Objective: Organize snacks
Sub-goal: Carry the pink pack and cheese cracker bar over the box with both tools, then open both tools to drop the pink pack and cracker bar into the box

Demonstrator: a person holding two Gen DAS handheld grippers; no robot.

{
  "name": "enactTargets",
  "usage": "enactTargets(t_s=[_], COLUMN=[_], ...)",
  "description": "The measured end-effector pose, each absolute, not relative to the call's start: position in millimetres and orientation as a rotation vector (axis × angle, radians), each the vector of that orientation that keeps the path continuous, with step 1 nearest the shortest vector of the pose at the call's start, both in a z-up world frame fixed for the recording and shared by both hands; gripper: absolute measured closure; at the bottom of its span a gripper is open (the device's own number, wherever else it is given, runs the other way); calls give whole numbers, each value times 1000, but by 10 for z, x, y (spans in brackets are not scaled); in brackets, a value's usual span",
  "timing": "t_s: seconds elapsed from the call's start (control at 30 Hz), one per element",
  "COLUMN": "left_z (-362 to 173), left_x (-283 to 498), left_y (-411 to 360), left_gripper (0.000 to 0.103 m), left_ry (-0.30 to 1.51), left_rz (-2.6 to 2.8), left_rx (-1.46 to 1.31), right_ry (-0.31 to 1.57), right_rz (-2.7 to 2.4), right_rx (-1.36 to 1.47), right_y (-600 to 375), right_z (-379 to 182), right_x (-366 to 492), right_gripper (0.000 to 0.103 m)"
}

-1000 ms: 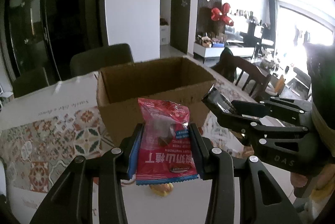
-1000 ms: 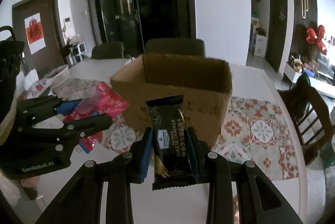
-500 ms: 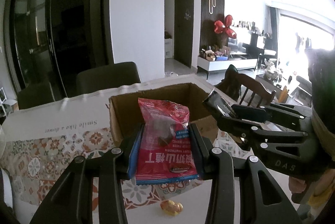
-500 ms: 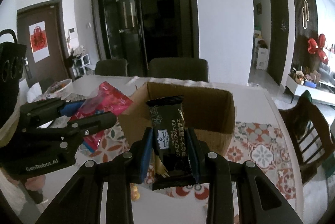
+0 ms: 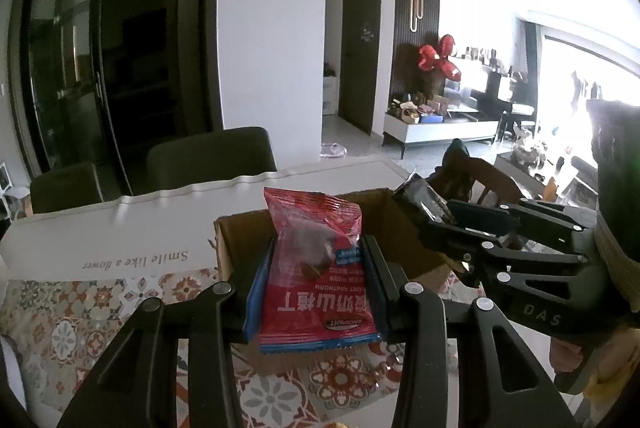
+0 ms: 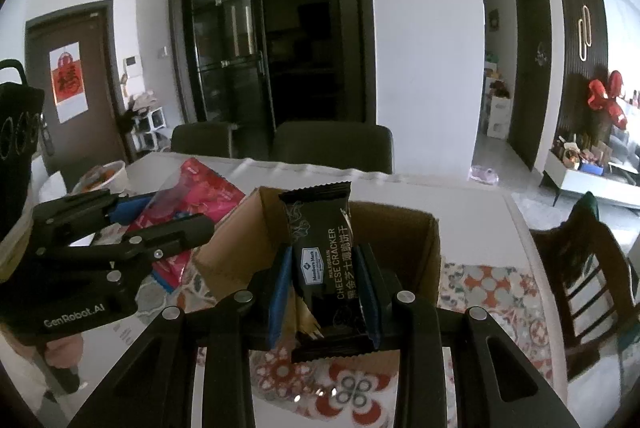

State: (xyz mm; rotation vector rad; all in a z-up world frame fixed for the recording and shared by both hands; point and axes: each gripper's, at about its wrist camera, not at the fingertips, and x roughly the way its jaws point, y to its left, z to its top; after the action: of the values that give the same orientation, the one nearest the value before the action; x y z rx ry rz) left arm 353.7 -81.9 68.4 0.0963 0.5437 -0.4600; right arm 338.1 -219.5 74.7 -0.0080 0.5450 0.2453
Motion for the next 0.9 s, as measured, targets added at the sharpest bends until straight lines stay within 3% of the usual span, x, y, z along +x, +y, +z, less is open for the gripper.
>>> enactTargets(t_s=[0.6,0.63,0.73,0.77,0.83,0.9], left_z=[383,366,339,340,348,362], left_x=[4312,4327,4330,4320,4274,4203], left_y=[-979,-986,-989,-981,-968,-961], left_gripper=[60,58,37,37,37,34], left_ry=[671,673,666,661,647,636], left_rz=[-439,-435,-415,-409,-398,-385], left_rx=[91,94,108,110,116,129], right_ry=[662,667,674,676,685,667], right_rz=[204,198,182,169,144,121], right_rx=[-9,-5,-6,-9,-9,-12], right_y=[-2298,-2313,-2348,-2360,-2390,-2408], right_z=[476,455,407,397,374,383], right_x=[4154,4177,4218,4226,4225,4186], right_gripper=[70,70,69,69,51,45])
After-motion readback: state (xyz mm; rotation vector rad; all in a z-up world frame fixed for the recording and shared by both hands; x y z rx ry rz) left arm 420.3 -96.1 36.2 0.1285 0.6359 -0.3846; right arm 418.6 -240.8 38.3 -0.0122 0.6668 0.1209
